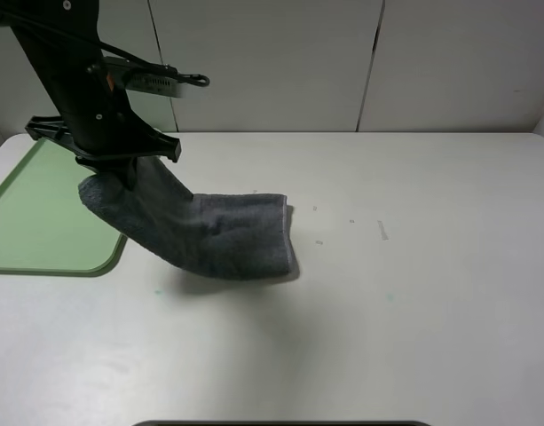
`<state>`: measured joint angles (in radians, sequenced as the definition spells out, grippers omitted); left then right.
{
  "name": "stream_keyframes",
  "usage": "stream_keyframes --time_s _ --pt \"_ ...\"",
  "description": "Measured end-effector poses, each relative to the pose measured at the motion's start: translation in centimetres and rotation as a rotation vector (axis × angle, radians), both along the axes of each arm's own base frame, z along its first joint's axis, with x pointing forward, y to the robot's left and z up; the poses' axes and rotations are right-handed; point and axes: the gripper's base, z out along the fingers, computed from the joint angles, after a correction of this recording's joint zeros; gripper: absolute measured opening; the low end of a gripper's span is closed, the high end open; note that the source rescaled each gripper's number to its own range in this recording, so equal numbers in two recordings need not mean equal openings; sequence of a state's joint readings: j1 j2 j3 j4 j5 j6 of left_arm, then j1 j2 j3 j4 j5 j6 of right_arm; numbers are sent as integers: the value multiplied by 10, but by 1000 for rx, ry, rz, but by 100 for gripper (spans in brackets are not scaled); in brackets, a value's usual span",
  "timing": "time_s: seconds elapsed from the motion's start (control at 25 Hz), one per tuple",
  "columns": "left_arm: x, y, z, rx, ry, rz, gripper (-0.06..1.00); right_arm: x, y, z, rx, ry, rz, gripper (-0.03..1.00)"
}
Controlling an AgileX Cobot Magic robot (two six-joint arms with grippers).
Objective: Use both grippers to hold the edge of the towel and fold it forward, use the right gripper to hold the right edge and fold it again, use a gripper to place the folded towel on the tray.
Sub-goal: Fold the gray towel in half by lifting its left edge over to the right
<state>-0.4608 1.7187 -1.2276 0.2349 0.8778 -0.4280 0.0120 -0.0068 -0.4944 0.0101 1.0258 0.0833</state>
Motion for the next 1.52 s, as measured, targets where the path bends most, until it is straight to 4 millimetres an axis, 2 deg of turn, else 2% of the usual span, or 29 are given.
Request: stream_keyframes --time_s 0.56,0.72,0.96,1.24,1.52 --pt "-33 -67 0 -83 -22 -192 11 0 0 0 0 0 0 100" --pt "-38 -78 -2 -121 -17 -207 11 0 0 0 0 0 0 100" --pt "-31 -91 -31 -134 20 -204 11 0 0 0 0 0 0 100" --pt "-17 -104 -55 -193 -44 -215 11 0 0 0 0 0 0 100" --pt "-6 -115 -56 -270 -150 -235 10 0 0 0 3 0 2 100"
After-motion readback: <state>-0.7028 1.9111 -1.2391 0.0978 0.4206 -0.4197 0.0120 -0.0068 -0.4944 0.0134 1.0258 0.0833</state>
